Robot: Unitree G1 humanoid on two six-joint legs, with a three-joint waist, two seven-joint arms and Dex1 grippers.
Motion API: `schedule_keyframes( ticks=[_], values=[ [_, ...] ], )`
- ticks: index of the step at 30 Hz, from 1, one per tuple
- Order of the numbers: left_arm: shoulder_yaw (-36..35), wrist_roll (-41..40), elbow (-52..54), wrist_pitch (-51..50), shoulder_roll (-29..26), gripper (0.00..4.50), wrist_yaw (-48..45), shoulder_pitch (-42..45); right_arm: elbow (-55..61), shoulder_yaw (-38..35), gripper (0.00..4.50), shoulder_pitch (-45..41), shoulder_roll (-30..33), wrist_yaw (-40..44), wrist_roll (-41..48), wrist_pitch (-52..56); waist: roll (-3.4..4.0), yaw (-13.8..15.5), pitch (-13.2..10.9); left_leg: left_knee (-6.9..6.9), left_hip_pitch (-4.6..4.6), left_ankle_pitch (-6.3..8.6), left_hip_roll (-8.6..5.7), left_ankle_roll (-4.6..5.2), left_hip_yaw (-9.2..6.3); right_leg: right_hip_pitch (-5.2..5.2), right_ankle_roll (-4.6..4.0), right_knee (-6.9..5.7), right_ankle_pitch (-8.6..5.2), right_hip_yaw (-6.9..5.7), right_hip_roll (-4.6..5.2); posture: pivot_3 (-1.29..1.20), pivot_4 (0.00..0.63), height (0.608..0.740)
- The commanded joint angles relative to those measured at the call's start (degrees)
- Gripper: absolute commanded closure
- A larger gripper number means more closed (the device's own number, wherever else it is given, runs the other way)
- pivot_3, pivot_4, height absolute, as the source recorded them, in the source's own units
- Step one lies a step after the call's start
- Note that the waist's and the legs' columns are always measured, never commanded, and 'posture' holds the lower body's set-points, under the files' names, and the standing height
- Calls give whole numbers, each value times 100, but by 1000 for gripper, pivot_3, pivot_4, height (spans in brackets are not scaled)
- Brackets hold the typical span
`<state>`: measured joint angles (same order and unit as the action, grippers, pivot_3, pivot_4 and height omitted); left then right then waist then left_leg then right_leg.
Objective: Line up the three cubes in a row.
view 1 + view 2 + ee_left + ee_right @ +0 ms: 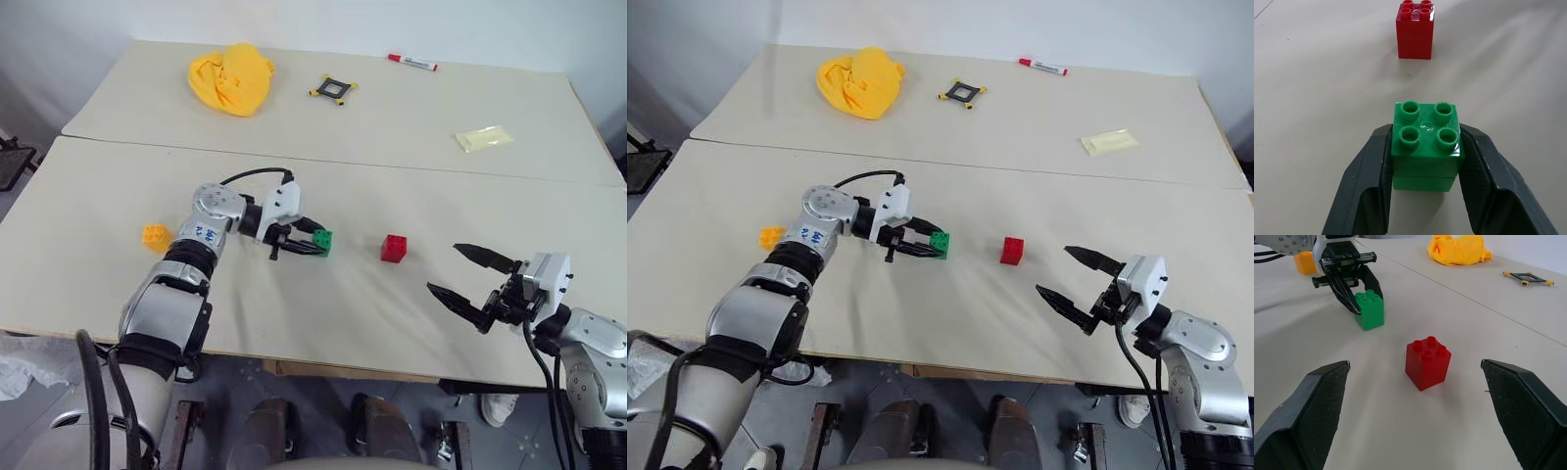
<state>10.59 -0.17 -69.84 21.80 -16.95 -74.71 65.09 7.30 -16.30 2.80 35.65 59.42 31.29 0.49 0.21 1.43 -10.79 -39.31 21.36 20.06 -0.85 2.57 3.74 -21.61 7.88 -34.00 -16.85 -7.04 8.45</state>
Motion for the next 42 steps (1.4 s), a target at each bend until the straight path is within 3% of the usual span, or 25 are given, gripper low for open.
schedule_keyframes(
  ticks=[1, 3, 11, 15, 18, 24, 28, 31, 34, 42],
  values=[
    [-143, 34, -94, 31, 63, 3016, -92, 147, 215, -183, 0, 81, 74, 104, 198, 0, 0, -3, 0, 0, 0, 0, 0, 0, 0, 0, 0, 0, 0, 0, 0, 0, 150, 740],
    [-155, 101, -132, 51, 78, 3016, -56, 151, 226, -177, 0, 119, 97, 143, 226, 20, 0, -5, 0, 0, 0, 0, 0, 0, 1, 0, 0, 0, 0, 1, 0, 0, 150, 740],
    [-564, -176, 87, 15, -129, 609, -181, 207, 175, 31, 0, -73, 50, 338, 151, -78, -1, -5, -1, 0, -1, 0, 2, 1, -3, 0, 0, 0, 0, 1, 0, 0, 150, 740],
    [-1070, -730, 999, -46, -657, 609, -612, -59, 136, 414, 0, -541, -82, 373, 93, -3, -4, -97, -3, -7, 1, -1, 11, 0, -6, -9, 0, -8, 0, 3, -1, 0, 150, 740],
    [-1614, -1336, 2646, -776, -1191, 75, -329, -955, 200, 752, 0, -976, -197, 362, 131, 186, 1, -212, 0, -3, -8, -1, 31, -2, -3, -9, 0, -10, 0, 3, -4, 0, 150, 740],
    [-2989, -2187, 5757, -2576, -1972, 33, 1147, -3469, 226, 1225, 0, -1547, -443, 444, 90, 212, 1, -309, 0, -9, -14, 1, 30, -1, -17, -8, -2, -29, -1, 0, 5, 0, 150, 740],
    [-4327, -2715, 7263, -3512, -1899, 33, 2365, -5372, 236, 1490, 0, -1893, -583, 546, 96, 243, 1, -288, 0, -17, -11, 4, 32, -6, -36, -5, -3, -35, -1, 8, 5, 0, 150, 740],
    [-5154, -2558, 7726, -3260, -1443, 33, 3071, -6733, 285, 1668, 0, -2183, -613, 698, 173, 377, 4, -233, 1, -29, -16, 12, 31, -11, -54, 7, -4, -41, -2, 24, 7, 0, 150, 740],
    [-5547, -2585, 8154, -3200, -943, 33, 3583, -7665, 318, 1747, 0, -2341, -678, 768, 168, 331, 1, -171, 3, -32, -16, 19, 28, -11, -55, 12, -7, -36, -3, 37, 8, 0, 150, 740],
    [-5608, -2839, 8788, -3286, -114, 33, 4529, -8522, 249, 1806, 0, -2443, -678, 983, 76, 182, -9, -68, 6, -44, -11, 34, 28, -14, -55, 14, -10, -28, -5, 51, 8, 0, 150, 740]
  ],
)
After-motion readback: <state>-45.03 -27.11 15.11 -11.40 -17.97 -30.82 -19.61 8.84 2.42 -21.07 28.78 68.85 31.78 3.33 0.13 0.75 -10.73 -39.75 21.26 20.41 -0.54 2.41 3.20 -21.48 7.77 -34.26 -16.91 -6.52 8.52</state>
